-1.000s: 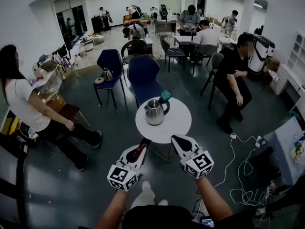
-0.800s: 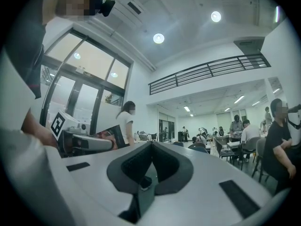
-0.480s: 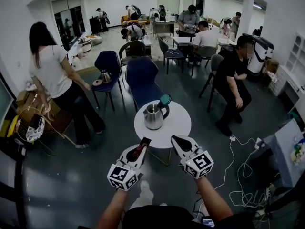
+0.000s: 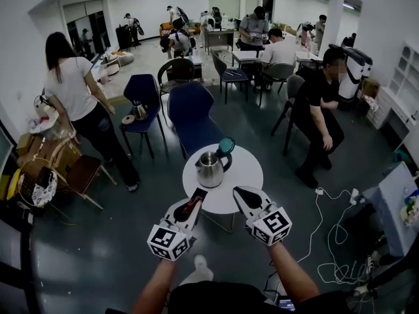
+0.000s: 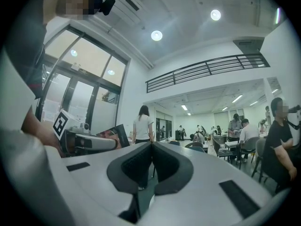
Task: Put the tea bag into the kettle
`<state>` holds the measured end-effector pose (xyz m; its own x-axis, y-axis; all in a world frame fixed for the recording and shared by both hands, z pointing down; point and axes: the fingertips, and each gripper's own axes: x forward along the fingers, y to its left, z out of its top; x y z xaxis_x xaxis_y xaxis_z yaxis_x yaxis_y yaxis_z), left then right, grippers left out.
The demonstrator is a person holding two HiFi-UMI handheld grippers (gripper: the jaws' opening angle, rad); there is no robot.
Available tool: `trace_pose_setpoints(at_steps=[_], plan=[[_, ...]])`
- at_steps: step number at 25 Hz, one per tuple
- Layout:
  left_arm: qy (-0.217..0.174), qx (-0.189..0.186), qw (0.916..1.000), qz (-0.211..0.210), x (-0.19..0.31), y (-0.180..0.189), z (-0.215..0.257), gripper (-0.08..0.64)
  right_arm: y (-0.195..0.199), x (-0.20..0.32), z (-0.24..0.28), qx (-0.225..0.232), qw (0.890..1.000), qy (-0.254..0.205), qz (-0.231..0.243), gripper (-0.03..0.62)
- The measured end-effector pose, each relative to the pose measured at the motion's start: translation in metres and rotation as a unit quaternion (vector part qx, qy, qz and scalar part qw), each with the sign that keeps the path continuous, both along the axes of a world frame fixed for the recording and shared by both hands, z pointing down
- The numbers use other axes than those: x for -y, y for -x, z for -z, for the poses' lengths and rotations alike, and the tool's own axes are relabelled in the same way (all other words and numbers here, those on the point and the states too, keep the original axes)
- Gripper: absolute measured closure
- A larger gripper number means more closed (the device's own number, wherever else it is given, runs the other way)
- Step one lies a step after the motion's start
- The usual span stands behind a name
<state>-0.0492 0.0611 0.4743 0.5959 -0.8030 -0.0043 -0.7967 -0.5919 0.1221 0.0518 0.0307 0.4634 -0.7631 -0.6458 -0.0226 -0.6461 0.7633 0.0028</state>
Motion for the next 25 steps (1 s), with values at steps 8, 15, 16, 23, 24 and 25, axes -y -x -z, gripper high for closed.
trace_pose_setpoints(at_steps=[8,15,16,23,24,25], plan=[[-0.004,-0.002,0.9999,-0.016,0.059,0.014,0.007,0.528,0.016,0.054,0.0,0.004,1.0,0.005,-0.01,0.577],[0.004,-0.008,0.9997,-0.021,0.098,0.031,0.005,0.528,0.027,0.093,0.001,0.001,1.0,0.009,-0.021,0.577],[0.005,-0.008,0.9997,-0.023,0.103,0.032,0.005,0.528,0.028,0.098,0.001,0.0,1.0,0.01,-0.024,0.577],[0.007,-0.015,0.9994,-0.032,0.138,0.048,0.008,0.528,0.04,0.13,0.005,-0.008,0.999,0.014,-0.035,0.577],[0.007,-0.016,0.9993,-0.033,0.143,0.049,0.008,0.528,0.042,0.135,0.005,-0.008,0.999,0.014,-0.035,0.577],[0.008,-0.016,0.9993,-0.034,0.147,0.051,0.007,0.528,0.043,0.14,0.005,-0.009,0.999,0.014,-0.036,0.577]])
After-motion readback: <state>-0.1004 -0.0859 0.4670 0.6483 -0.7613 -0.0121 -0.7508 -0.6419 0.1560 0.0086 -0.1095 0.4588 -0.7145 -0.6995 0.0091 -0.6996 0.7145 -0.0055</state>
